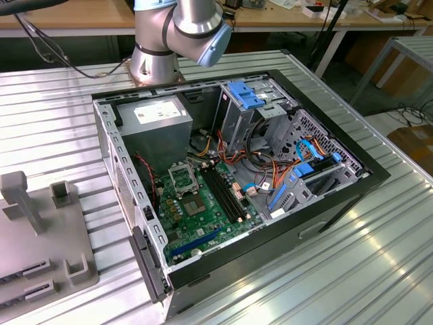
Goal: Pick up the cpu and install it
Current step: 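Pick up the cpu and move it towards the insertion slot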
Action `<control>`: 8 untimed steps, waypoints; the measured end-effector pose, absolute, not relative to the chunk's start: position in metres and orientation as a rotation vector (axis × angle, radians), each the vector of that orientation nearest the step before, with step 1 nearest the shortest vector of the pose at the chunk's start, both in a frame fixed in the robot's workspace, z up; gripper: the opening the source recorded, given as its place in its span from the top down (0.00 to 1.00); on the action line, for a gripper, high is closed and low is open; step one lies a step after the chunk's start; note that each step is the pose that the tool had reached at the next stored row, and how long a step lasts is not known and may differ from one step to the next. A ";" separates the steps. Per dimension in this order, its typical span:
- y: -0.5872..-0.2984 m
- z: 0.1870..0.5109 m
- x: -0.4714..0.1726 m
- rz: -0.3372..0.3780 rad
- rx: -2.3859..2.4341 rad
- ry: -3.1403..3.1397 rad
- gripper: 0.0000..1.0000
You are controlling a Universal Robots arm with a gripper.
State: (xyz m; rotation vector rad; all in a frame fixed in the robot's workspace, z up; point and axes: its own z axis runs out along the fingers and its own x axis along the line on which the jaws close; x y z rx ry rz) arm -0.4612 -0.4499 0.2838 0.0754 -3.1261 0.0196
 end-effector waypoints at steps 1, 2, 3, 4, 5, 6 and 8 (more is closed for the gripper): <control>-0.450 0.285 -0.461 0.019 0.075 -3.126 0.53; -0.450 0.286 -0.461 0.020 0.076 -3.126 0.53; -0.450 0.286 -0.461 0.019 0.076 -3.126 0.53; -0.450 0.287 -0.461 0.019 0.076 -3.126 0.53; -0.450 0.289 -0.461 0.020 0.076 -3.126 0.53; -0.450 0.290 -0.461 0.019 0.076 -3.126 0.53; -0.450 0.292 -0.461 0.019 0.076 -3.126 0.53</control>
